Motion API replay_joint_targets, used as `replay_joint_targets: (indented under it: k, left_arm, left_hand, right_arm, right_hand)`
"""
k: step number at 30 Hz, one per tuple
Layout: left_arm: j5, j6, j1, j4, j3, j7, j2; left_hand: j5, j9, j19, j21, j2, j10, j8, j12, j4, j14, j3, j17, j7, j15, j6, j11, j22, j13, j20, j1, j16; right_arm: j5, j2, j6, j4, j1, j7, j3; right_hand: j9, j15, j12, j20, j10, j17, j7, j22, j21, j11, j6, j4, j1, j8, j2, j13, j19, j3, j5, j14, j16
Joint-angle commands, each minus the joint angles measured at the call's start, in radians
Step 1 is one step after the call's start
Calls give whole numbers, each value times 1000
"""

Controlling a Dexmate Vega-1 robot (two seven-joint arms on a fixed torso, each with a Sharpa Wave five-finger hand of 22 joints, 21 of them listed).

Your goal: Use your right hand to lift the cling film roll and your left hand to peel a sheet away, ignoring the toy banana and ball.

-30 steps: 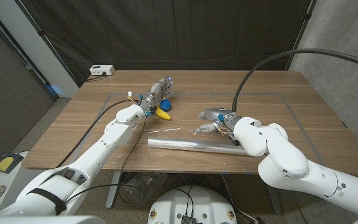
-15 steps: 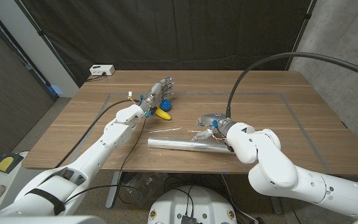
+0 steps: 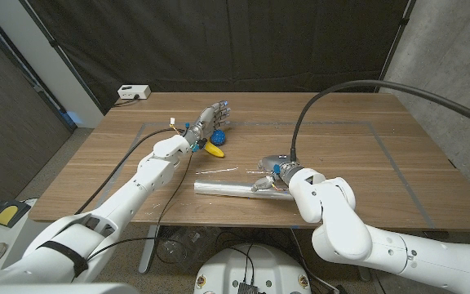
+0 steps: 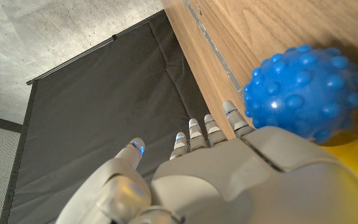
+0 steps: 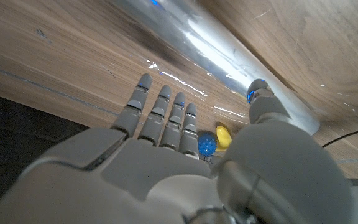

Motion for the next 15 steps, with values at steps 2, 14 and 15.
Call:
replay_joint_targets:
  k: [2,14,15]
  left_arm:
    - [7,-3,-56,56,25,-25,-13]
    - [-3,-21,-82,94,32,-34,-21]
    - [-4,-22,-83,97,33,-35,-21]
  left_hand:
    - [3,4,-5,-3,-5,5,-3,-1,1,7,-2,3,-1,4,5,0,3,3,8,-4,-2]
    - [3,4,-3,-6,-5,5,-4,-2,1,8,-4,3,-3,3,3,1,3,3,8,-5,-3]
    - [3,4,-3,-6,-5,6,-4,-2,1,8,-4,3,-3,4,4,0,3,4,7,-5,-3]
  right_arm:
    - [-105,62,-32,72,-34,27,-15]
    - [-166,104,-31,127,-63,66,-7]
    - [-177,106,-31,133,-65,73,-8]
  right_hand:
    - [3,-86,8,-5,17,6,1,3,0,0,7,8,3,4,3,5,2,4,9,8,4]
    - [4,-94,16,-31,37,6,-5,4,-1,-6,27,6,19,10,8,8,8,9,13,29,8]
    - [4,-94,16,-31,37,6,-5,5,-1,-5,28,5,22,10,9,8,8,10,13,29,8]
